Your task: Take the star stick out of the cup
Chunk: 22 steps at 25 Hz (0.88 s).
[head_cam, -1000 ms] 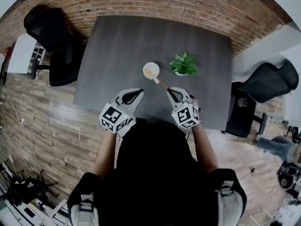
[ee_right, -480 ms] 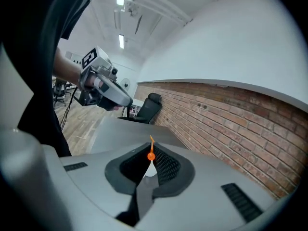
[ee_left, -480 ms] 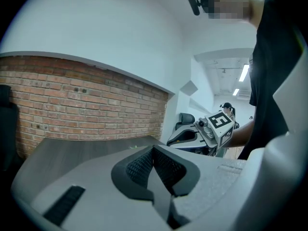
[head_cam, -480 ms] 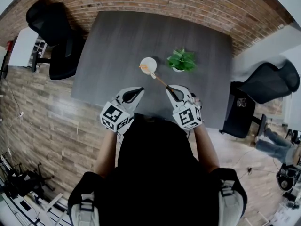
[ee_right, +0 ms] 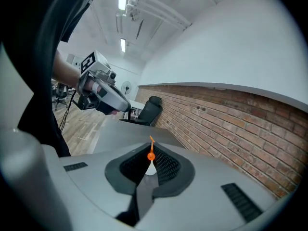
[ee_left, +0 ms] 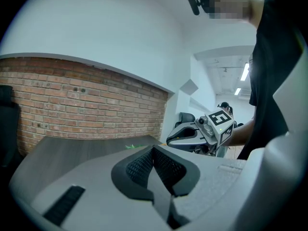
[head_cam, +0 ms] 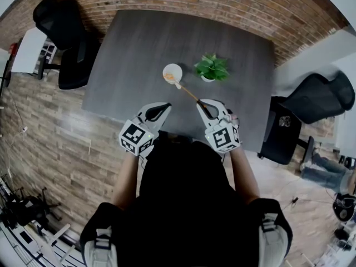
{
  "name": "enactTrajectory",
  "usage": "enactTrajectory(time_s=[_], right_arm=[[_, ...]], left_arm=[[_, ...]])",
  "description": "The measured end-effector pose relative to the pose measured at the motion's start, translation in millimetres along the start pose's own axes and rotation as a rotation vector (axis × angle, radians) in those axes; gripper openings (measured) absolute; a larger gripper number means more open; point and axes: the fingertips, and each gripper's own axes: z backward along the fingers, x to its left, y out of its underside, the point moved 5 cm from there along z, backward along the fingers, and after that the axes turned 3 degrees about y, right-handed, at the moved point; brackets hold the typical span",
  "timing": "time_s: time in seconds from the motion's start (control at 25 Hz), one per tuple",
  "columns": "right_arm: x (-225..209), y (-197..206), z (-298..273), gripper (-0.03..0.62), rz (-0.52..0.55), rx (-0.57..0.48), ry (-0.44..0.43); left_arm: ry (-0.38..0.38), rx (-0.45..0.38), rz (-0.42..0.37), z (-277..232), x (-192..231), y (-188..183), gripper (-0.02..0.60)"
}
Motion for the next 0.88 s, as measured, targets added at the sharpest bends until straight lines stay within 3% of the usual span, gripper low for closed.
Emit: enactTrajectory(time_s=[0.88], right_arm=[[4.1,13.6,15.5,0.014,0.008,-0.032,-0.005]], left_arm=[[-0.041,0.023,-0.026,1.0,-29.7,8.8,0.002]])
